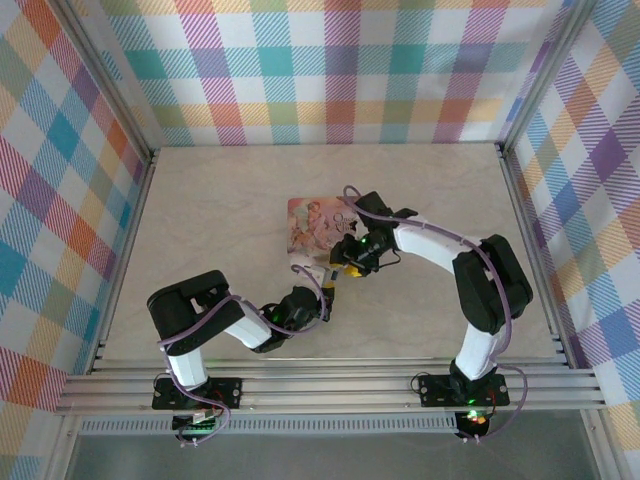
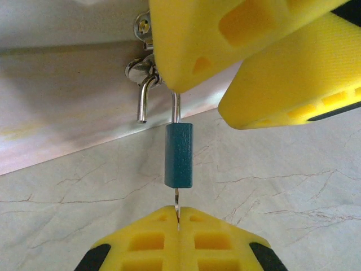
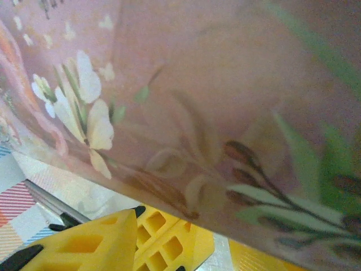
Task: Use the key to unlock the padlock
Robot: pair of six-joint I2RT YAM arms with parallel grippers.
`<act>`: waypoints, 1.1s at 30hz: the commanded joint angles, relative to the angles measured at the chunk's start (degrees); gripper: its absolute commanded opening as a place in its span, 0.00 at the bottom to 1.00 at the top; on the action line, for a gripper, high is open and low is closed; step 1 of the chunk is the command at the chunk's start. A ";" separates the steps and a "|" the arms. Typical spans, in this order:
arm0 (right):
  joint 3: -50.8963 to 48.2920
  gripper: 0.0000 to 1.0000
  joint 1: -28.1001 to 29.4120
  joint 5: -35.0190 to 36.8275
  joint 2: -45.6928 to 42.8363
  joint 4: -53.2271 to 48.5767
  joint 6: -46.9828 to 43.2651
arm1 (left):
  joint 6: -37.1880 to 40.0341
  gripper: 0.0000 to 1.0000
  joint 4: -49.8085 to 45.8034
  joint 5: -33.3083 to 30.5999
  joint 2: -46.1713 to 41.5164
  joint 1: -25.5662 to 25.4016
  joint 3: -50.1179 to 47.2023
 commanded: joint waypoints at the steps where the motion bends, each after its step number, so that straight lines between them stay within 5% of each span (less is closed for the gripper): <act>1: -1.25 0.46 1.61 2.59 -0.11 -1.03 2.76 | -1.43 0.00 -1.61 1.95 -1.45 0.44 0.24; 33: -2.66 0.47 5.27 10.06 1.06 -5.46 5.60 | -5.30 0.00 0.81 4.08 -3.12 1.33 0.80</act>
